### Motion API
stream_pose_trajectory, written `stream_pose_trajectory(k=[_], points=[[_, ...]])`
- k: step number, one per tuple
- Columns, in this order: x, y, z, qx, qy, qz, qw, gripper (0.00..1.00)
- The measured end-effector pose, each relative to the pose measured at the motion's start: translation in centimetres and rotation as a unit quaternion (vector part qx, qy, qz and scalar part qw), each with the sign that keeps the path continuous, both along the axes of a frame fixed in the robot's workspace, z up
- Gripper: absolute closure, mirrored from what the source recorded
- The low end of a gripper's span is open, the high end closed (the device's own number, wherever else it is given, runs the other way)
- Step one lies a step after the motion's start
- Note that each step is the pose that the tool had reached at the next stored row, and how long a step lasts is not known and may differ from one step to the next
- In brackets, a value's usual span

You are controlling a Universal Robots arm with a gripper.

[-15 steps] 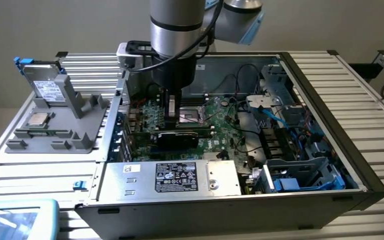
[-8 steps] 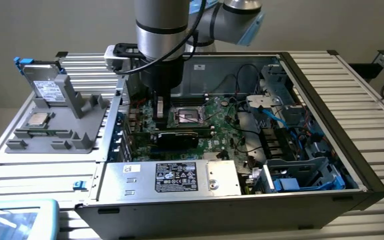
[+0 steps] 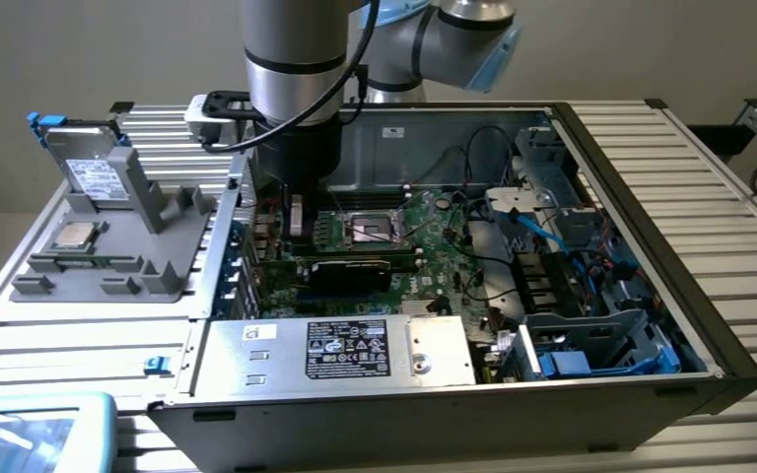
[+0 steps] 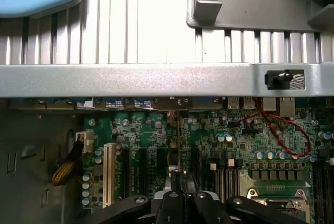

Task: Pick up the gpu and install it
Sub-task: 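Press down on the gpu until it lock into place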

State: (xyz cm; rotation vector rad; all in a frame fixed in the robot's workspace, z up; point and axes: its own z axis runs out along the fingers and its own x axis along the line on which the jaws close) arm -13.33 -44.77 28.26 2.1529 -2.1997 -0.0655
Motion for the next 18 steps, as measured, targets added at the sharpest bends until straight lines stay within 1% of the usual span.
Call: stream_pose_trajectory(k=[3,6,18], points=[[-0.05,-0.01,-0.11,0.0001,-0.0012,0.000,1.0000,0.88],[-0.27,0.00,-0.29,0.0001,-0.0019,0.000,1.0000,0.88],[-0.45,-0.07,-0.77,0.0000,-0.0021,0.001,1.0000,0.88]])
